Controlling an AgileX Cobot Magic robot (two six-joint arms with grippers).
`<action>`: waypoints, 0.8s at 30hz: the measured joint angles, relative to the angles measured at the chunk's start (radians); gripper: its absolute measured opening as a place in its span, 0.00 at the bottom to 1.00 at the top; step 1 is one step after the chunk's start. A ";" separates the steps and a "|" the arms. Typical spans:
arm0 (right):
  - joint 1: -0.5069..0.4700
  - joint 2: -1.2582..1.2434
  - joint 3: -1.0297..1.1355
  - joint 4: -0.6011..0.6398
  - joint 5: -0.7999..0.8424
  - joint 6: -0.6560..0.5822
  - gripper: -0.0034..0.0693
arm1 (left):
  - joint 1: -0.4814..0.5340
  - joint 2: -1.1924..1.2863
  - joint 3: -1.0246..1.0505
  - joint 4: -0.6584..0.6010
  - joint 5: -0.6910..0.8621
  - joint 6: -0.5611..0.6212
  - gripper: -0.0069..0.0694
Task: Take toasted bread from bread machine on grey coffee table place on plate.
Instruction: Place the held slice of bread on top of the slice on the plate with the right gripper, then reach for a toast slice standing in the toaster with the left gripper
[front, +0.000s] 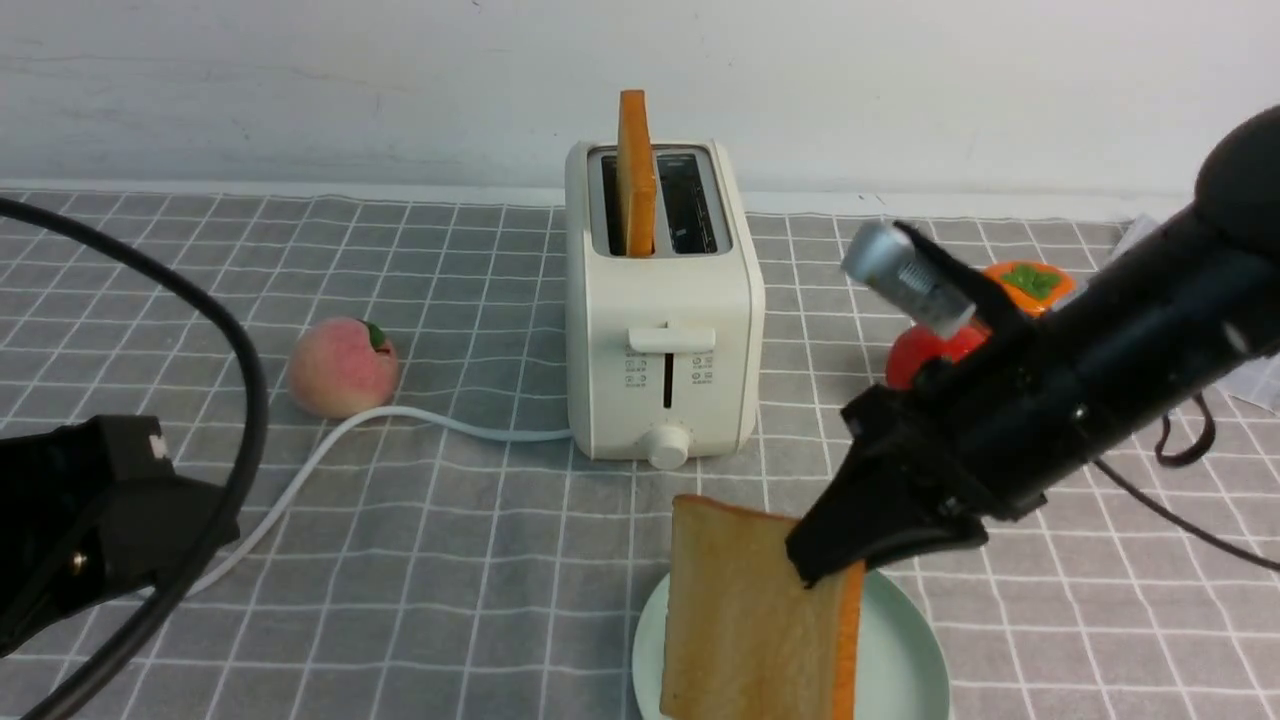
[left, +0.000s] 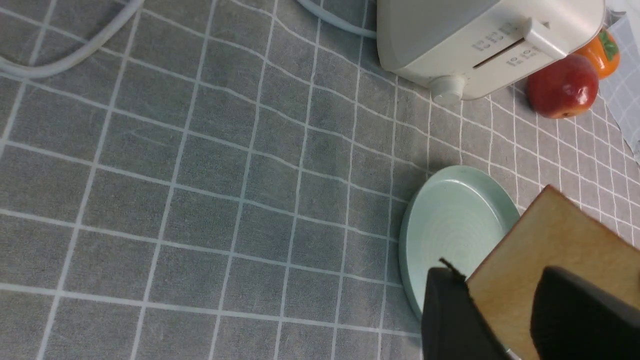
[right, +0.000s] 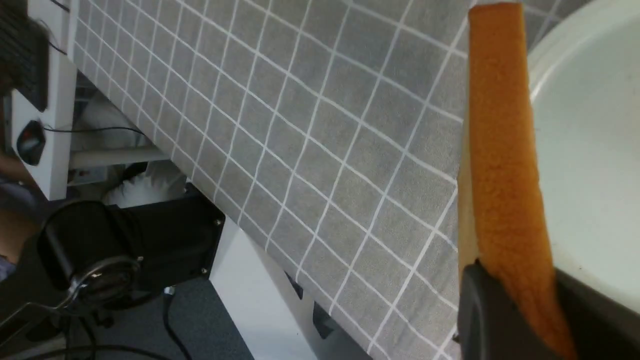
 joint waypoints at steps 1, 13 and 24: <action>0.007 0.000 0.033 0.000 -0.044 0.022 0.21 | 0.000 0.000 0.000 0.001 0.000 0.000 0.40; 0.006 -0.007 0.087 -0.143 -0.181 0.139 0.76 | 0.000 0.000 0.000 0.001 0.001 0.000 0.40; -0.090 -0.236 -0.062 -0.302 -0.167 0.140 0.87 | 0.000 0.000 0.000 -0.079 0.037 0.149 0.40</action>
